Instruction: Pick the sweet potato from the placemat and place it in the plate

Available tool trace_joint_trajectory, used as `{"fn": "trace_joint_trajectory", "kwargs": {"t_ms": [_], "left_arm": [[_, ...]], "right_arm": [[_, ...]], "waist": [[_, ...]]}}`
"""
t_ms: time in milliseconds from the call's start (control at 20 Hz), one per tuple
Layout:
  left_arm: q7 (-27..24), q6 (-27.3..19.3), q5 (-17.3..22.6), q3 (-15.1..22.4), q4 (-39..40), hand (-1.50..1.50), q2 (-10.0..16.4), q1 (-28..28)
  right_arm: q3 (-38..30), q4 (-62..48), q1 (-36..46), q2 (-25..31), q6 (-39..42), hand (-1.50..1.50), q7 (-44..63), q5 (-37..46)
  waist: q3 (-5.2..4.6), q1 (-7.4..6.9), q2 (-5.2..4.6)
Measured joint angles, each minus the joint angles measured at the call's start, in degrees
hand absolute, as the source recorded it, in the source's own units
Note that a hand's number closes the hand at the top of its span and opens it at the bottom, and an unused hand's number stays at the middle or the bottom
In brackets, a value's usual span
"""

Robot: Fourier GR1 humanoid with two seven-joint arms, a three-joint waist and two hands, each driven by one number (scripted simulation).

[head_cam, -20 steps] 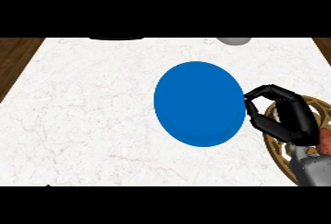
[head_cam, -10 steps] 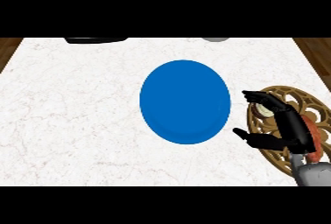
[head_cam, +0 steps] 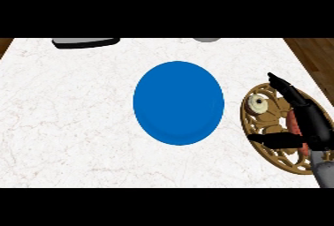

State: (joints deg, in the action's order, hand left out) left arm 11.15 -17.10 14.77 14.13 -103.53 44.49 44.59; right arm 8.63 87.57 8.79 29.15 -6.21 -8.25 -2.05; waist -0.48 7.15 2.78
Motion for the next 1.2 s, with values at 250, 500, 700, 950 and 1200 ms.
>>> {"fn": "trace_joint_trajectory", "kwargs": {"t_ms": [250,500,700,950,1200], "left_arm": [[-1.91,0.24,0.45,-1.15,-0.36,0.0,-0.1,1.67],[-3.95,0.8,0.52,-1.96,-0.4,0.0,-0.23,2.36],[-5.53,1.58,0.89,-2.44,-0.09,0.0,-0.6,2.16],[-7.11,2.45,1.32,-2.78,0.49,0.0,-1.24,1.59],[-8.33,3.39,1.9,-3.03,1.02,0.0,-1.84,1.2]], "right_arm": [[1.0,-1.82,-0.17,7.69,3.26,-1.5,4.89,4.62],[3.86,-3.34,-0.63,15.26,9.14,-1.5,10.55,8.76],[6.48,-4.09,-0.59,19.59,14.47,-1.5,14.49,10.65],[8.17,-4.82,0.16,23.26,19.49,-1.5,18.53,11.67],[8.81,-5.31,1.69,25.46,22.32,-1.5,21.95,12.56]], "waist": [[-0.5,0.78,-0.17],[-0.92,0.86,-0.54],[-1.06,0.39,-1.02],[-0.94,-0.12,-1.43],[-0.74,-0.54,-1.67]]}}
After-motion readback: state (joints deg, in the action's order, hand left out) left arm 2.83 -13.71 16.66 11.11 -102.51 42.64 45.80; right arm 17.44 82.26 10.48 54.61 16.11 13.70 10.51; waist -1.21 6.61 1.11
